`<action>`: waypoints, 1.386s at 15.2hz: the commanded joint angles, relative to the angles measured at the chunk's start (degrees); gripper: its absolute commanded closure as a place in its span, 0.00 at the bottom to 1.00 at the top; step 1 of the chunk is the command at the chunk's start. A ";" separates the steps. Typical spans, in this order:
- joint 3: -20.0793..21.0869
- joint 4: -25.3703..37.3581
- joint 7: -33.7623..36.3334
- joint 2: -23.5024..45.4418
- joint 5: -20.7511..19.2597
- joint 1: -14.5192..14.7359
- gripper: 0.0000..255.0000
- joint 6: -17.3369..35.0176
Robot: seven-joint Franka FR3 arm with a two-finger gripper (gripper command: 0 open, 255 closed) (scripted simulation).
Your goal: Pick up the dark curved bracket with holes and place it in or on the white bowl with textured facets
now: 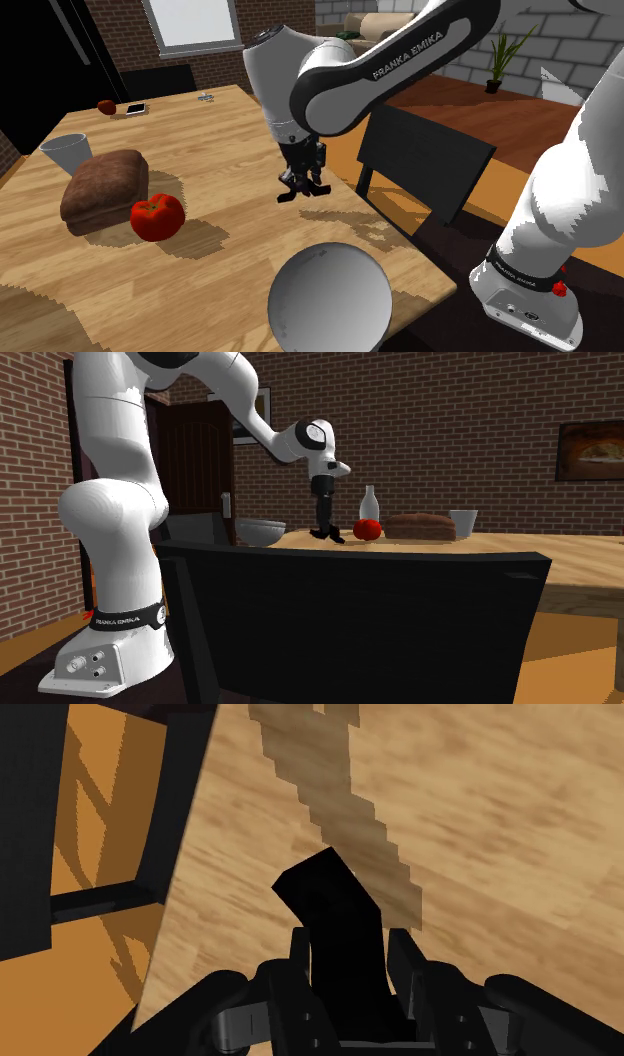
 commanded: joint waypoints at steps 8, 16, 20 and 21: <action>-0.25 4.67 -2.08 -2.30 1.45 -0.02 1.00 -6.48; -0.44 9.70 -3.52 -3.43 2.13 -0.06 1.00 -12.35; -0.49 12.53 -4.12 -3.66 2.28 -0.09 1.00 -15.33; -0.50 13.27 -4.26 -3.69 2.30 -0.10 1.00 -16.08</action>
